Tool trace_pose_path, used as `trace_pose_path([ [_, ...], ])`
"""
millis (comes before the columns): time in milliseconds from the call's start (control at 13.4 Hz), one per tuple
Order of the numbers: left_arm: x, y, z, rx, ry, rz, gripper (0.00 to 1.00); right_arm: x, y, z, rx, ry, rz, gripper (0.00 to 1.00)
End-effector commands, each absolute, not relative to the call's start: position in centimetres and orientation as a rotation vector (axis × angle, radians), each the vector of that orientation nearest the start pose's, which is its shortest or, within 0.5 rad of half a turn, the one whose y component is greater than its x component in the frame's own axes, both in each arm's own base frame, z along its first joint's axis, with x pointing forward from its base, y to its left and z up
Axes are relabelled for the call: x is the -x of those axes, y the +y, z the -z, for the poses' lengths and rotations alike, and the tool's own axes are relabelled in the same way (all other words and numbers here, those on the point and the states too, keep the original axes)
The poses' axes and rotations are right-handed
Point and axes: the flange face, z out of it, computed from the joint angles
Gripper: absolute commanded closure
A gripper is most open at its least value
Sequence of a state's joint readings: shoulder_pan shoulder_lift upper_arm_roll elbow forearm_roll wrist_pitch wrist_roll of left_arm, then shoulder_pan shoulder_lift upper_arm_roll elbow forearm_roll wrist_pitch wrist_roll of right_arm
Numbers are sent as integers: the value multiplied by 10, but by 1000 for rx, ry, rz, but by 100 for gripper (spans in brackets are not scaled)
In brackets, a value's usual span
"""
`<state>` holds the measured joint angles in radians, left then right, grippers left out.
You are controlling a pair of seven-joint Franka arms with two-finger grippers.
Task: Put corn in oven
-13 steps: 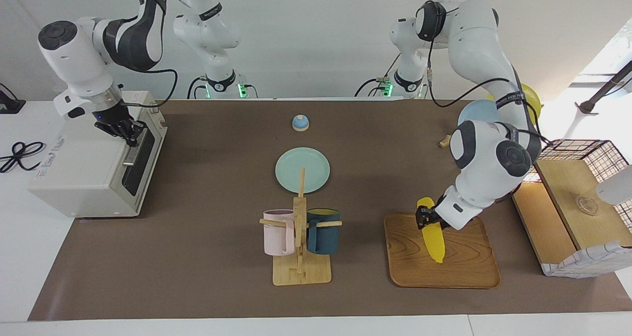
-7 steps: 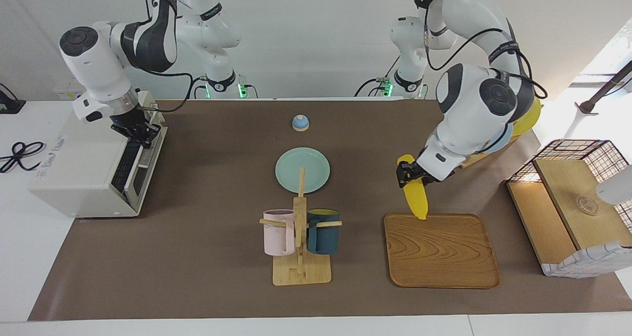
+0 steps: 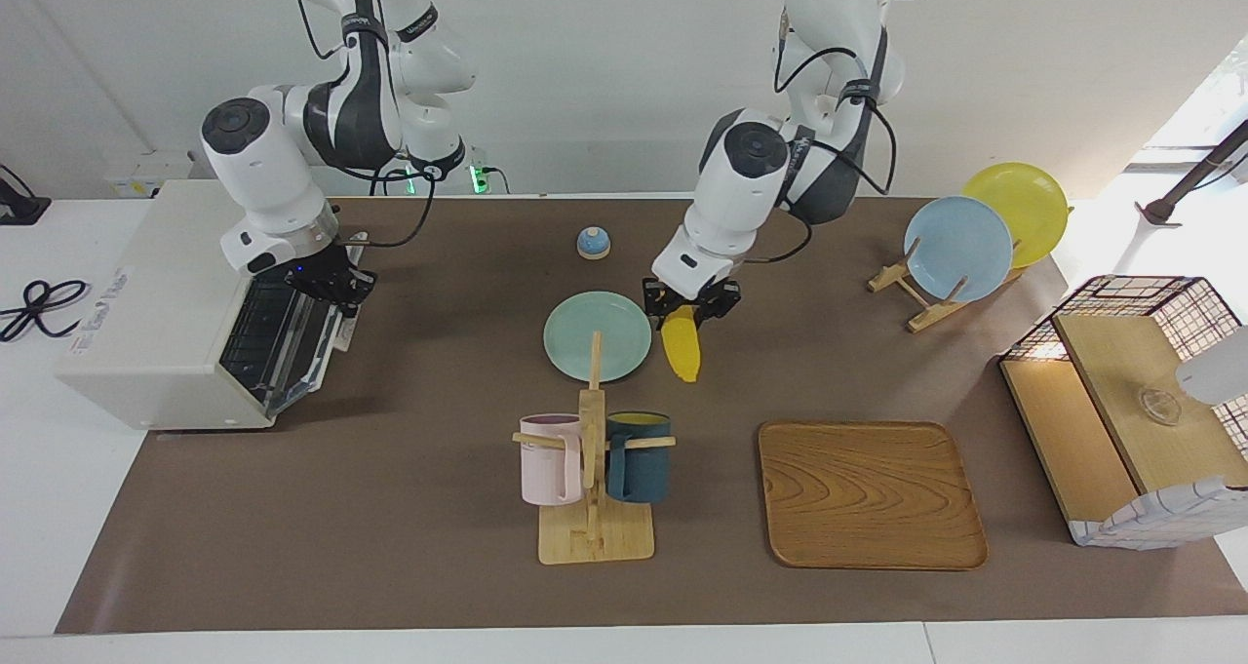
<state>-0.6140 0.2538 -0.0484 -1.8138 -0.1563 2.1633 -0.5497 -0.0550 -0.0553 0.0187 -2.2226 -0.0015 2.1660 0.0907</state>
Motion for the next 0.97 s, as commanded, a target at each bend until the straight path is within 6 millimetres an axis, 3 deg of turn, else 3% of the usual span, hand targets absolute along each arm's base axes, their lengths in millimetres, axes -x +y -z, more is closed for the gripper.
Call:
trace_pose_path([
  [0,-473,-421,-382,3341,32,32,100,-525,-33,-350,3157,205,46,100],
  [149,-466,-441,-356,3347,39,48,100,-523,-15,-344,3157,175,67,100],
  [373,-457,-460,-325,3348,60,59,100,-519,-13,-327,3156,168,72,100],
  [597,-449,-467,-322,3345,85,51,100,-510,-12,-309,3153,166,100,100],
  [746,-446,-468,-322,3342,91,44,100,-510,-9,-307,3152,163,98,100],
  [896,-435,-473,-318,3335,95,28,100,-512,12,-309,3147,152,110,100],
])
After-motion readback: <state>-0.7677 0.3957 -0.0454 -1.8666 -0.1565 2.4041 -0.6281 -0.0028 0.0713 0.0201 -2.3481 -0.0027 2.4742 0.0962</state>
